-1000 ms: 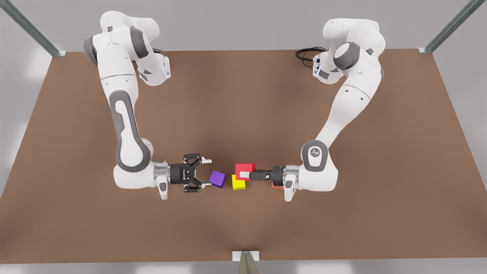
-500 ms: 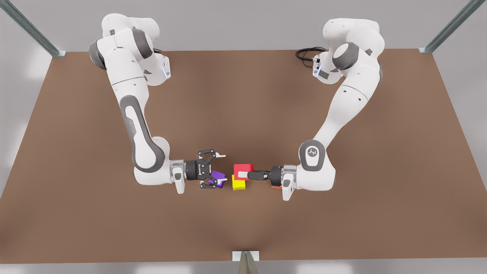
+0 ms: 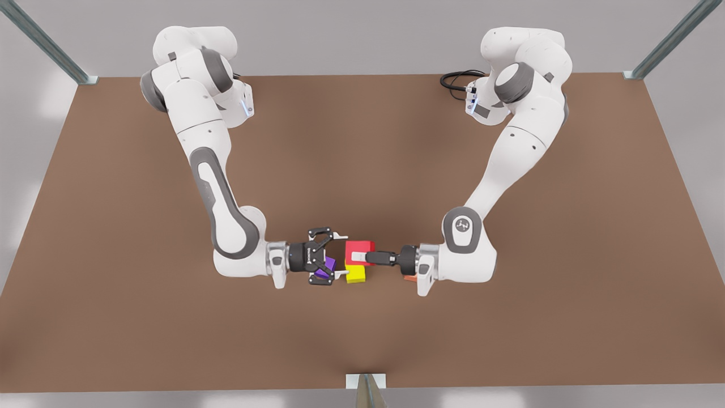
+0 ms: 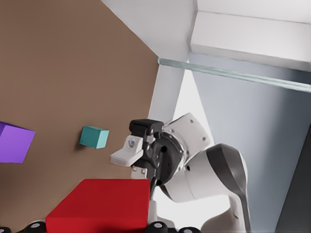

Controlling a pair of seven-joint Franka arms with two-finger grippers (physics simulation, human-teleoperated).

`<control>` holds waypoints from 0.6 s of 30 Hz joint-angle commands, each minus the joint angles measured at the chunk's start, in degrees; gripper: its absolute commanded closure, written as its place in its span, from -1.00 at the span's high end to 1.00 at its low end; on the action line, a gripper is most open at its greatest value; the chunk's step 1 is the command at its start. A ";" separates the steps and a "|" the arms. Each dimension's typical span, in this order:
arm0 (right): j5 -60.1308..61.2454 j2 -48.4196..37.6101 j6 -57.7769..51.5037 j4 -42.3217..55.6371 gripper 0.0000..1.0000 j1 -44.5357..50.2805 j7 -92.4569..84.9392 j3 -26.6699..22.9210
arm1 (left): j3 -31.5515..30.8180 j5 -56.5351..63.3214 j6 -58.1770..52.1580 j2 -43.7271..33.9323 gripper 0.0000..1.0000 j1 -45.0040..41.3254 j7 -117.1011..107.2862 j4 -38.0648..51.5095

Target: Pick up red wooden cube and pass to hand red wooden cube and place in blue wooden cube

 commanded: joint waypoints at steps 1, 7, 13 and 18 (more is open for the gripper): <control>-0.01 -0.08 0.50 0.03 1.00 0.14 -7.08 0.10 | -0.14 -0.36 1.11 -0.07 0.37 -0.36 4.52 0.07; -0.01 0.01 0.94 0.03 1.00 0.14 -7.17 1.24 | -0.14 -0.36 2.61 0.37 0.37 -1.33 4.61 0.33; -0.01 0.10 1.91 0.03 1.00 1.19 -7.17 1.59 | -0.14 -0.36 4.54 0.63 0.37 -2.56 4.44 0.42; -0.10 0.54 2.17 0.03 0.82 1.46 -7.26 1.59 | -0.23 -0.36 4.45 0.37 0.37 -2.56 4.08 0.42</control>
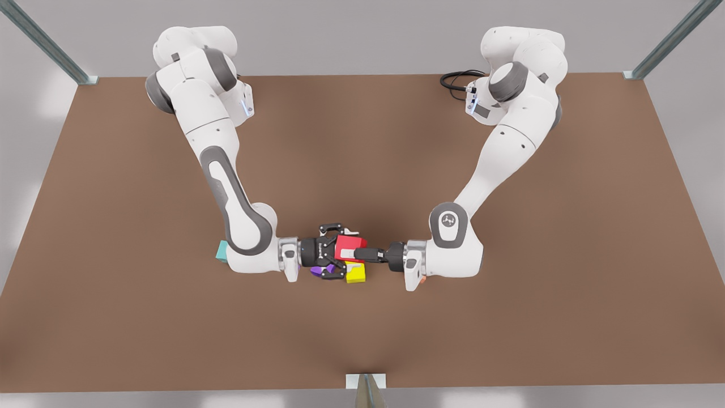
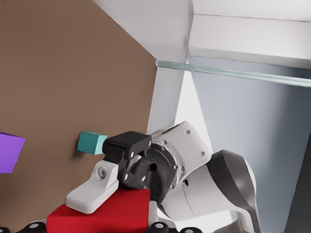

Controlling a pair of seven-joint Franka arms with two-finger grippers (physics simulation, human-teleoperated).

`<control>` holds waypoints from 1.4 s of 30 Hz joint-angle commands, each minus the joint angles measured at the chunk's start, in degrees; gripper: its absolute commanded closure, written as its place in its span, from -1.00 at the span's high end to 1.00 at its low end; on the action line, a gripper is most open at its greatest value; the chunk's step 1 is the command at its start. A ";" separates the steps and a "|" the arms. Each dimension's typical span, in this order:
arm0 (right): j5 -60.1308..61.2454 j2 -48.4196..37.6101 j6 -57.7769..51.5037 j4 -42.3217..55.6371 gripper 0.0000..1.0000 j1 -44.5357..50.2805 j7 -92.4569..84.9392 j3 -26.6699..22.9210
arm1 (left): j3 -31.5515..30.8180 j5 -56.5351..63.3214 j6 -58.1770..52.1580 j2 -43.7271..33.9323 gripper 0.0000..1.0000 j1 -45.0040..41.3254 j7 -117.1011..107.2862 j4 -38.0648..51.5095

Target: Pick up red wooden cube and pass to hand red wooden cube and place in blue wooden cube

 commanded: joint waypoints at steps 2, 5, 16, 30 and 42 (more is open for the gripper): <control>-0.05 -0.15 0.36 0.02 0.30 -0.05 -2.62 0.04 | -0.05 -0.41 0.40 -0.09 0.37 -0.01 2.02 0.03; -0.05 -0.15 0.36 0.11 0.18 -0.05 -2.53 0.04 | 0.03 -0.41 0.40 -0.09 0.37 -0.01 2.19 -0.06; -0.05 -0.24 0.10 0.11 0.18 -0.22 -2.36 0.04 | 0.03 -0.32 0.05 -0.09 1.00 0.43 2.37 -0.15; -16.83 -0.86 -6.58 0.28 0.18 -9.89 3.26 -0.75 | -0.23 26.71 -33.86 -6.23 1.00 20.47 -9.13 -0.32; -79.50 -14.48 -13.96 -8.59 0.18 -18.42 22.96 -4.44 | 33.44 58.39 -48.64 -42.01 1.00 -1.94 -8.53 -17.11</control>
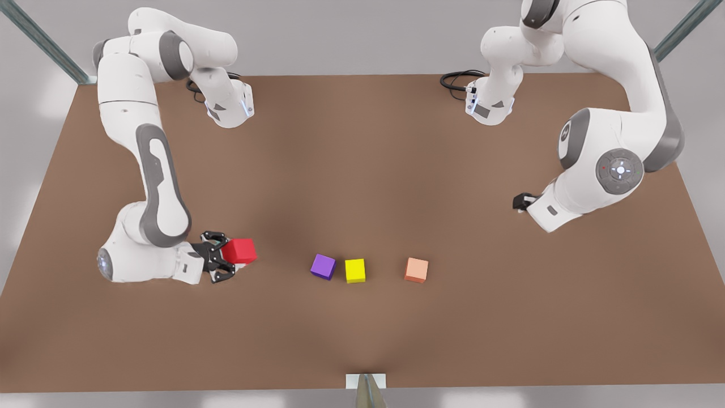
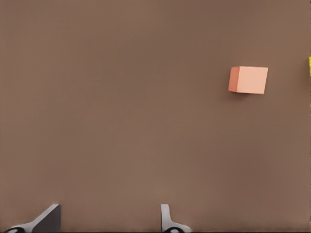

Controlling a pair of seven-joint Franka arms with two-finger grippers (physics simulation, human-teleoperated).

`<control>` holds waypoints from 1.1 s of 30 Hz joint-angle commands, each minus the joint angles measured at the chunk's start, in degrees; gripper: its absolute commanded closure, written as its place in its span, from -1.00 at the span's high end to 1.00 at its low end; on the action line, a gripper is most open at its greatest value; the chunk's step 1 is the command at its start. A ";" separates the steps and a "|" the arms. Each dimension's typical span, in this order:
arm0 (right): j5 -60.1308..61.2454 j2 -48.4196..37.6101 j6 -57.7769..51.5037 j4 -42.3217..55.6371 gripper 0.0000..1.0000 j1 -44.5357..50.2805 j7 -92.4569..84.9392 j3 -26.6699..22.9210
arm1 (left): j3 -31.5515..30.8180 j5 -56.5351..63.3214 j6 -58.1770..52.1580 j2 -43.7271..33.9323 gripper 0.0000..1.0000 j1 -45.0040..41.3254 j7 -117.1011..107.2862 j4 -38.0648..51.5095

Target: Pick up red wooden cube and pass to hand red wooden cube and place in blue wooden cube

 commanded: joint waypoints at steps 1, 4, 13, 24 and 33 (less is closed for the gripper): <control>-17.24 -2.79 -1.76 -3.99 0.18 -0.01 15.80 -0.91 | -0.99 -3.64 -3.85 -0.21 1.00 -0.51 -3.08 -0.16; -25.42 -2.96 7.02 -6.98 0.18 0.16 17.74 -1.17 | -0.99 -7.07 -3.24 0.23 1.00 0.19 -3.08 -0.16; -22.18 -3.40 23.46 -15.24 0.18 0.07 19.94 -0.99 | -0.90 -8.57 -3.24 0.58 1.00 3.44 -1.06 -0.16; -16.55 -5.16 29.53 -22.97 0.18 0.51 19.23 -0.91 | -0.99 -8.22 -1.74 1.46 1.00 4.24 -1.15 -0.25; -16.55 -5.07 30.23 -23.24 1.00 1.22 19.67 -0.82 | -0.99 -8.13 -1.04 2.08 1.00 4.24 -1.15 -0.34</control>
